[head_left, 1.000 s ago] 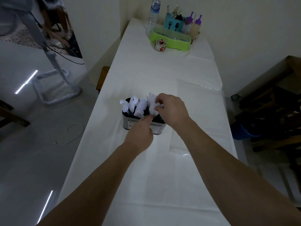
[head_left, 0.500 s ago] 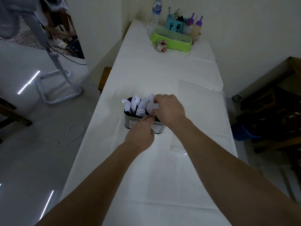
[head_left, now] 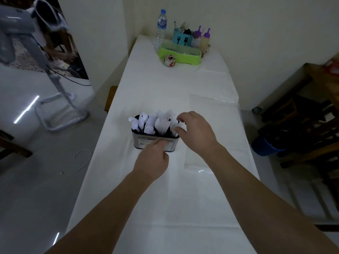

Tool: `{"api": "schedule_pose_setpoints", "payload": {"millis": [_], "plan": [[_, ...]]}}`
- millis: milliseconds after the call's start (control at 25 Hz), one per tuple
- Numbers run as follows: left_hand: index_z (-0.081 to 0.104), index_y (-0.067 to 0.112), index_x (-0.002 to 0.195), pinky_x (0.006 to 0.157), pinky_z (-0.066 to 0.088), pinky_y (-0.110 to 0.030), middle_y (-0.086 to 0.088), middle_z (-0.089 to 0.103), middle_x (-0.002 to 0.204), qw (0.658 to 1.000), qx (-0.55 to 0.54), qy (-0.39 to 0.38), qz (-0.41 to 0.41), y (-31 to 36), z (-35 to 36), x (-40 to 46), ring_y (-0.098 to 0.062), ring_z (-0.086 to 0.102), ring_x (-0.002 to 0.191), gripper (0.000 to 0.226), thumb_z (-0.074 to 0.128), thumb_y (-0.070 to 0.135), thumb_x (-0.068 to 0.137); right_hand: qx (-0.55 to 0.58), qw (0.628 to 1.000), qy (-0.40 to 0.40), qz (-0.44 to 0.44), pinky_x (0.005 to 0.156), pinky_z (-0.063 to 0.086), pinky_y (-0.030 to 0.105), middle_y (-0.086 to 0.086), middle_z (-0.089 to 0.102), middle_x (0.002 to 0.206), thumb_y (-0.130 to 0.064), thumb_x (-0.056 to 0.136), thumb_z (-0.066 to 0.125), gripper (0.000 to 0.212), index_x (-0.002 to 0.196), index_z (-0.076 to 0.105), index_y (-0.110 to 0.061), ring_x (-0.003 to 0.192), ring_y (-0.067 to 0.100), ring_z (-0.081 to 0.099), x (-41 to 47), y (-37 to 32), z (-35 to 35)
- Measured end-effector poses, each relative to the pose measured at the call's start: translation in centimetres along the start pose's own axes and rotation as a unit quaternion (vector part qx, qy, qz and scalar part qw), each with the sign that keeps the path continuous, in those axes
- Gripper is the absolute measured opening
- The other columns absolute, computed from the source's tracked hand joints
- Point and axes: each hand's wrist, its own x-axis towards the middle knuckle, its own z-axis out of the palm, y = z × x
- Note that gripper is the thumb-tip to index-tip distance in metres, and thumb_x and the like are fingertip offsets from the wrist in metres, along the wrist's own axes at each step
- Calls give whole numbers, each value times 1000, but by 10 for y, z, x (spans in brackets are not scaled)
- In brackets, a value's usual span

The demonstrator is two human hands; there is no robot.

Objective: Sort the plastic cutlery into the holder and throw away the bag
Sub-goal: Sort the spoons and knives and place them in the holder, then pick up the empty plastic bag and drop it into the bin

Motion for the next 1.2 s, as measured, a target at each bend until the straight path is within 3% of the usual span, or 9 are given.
{"api": "schedule_pose_setpoints", "payload": {"millis": [80, 320, 520, 680, 880, 1000, 1200], "plan": [[64, 11, 119, 74, 47, -30, -6, 67, 112, 1000, 24, -4, 8, 8, 1, -4, -28, 62, 98, 36, 52, 5, 85, -11, 1000, -7, 4, 90, 50, 38, 6, 62, 121, -28, 91, 65, 34, 123, 63, -15, 111, 26, 58, -16, 10, -7], [65, 6, 106, 89, 52, -44, -10, 65, 109, 980, 154, -17, 124, 36, 16, -9, -30, 60, 104, 31, 52, 14, 78, -38, 998, -6, 56, 98, 48, 37, 7, 61, 131, -28, 91, 68, 45, 131, 59, -12, 118, 28, 57, -75, 55, -27], [68, 5, 109, 90, 55, -44, -13, 69, 111, 957, 236, -44, 161, 59, 41, -7, -33, 64, 107, 41, 75, 15, 70, -53, 991, -12, 123, 103, 45, 35, 5, 57, 137, -25, 93, 66, 46, 136, 55, -12, 126, 25, 52, -121, 111, -35], [65, 4, 121, 94, 53, -48, -15, 66, 123, 945, 275, -96, 149, 54, 72, 2, -35, 61, 117, 53, 77, 10, 70, -62, 982, -45, 173, 109, 38, 33, 4, 48, 148, -19, 97, 59, 49, 144, 47, -13, 134, 23, 45, -149, 164, -30], [68, 5, 118, 87, 57, -47, -16, 68, 121, 931, 307, -128, 148, 46, 111, 22, -35, 65, 113, 64, 81, -4, 56, -83, 969, -92, 215, 111, 34, 31, -2, 38, 155, -21, 101, 51, 51, 150, 37, -19, 139, 19, 38, -161, 217, -19], [65, 5, 124, 87, 57, -47, -15, 66, 126, 930, 302, -134, 161, 32, 131, 35, -36, 65, 114, 71, 76, -13, 56, -79, 967, -116, 215, 110, 35, 30, -1, 39, 155, -12, 100, 47, 51, 150, 37, -19, 138, 20, 40, -160, 246, -8], [62, 8, 131, 80, 59, -39, -15, 64, 130, 918, 324, -160, 164, 1, 150, 54, -32, 68, 108, 96, 84, -14, 40, -61, 963, -135, 225, 113, 35, 31, -2, 34, 158, 3, 95, 42, 62, 151, 35, -21, 140, 21, 37, -154, 285, 7]]}}
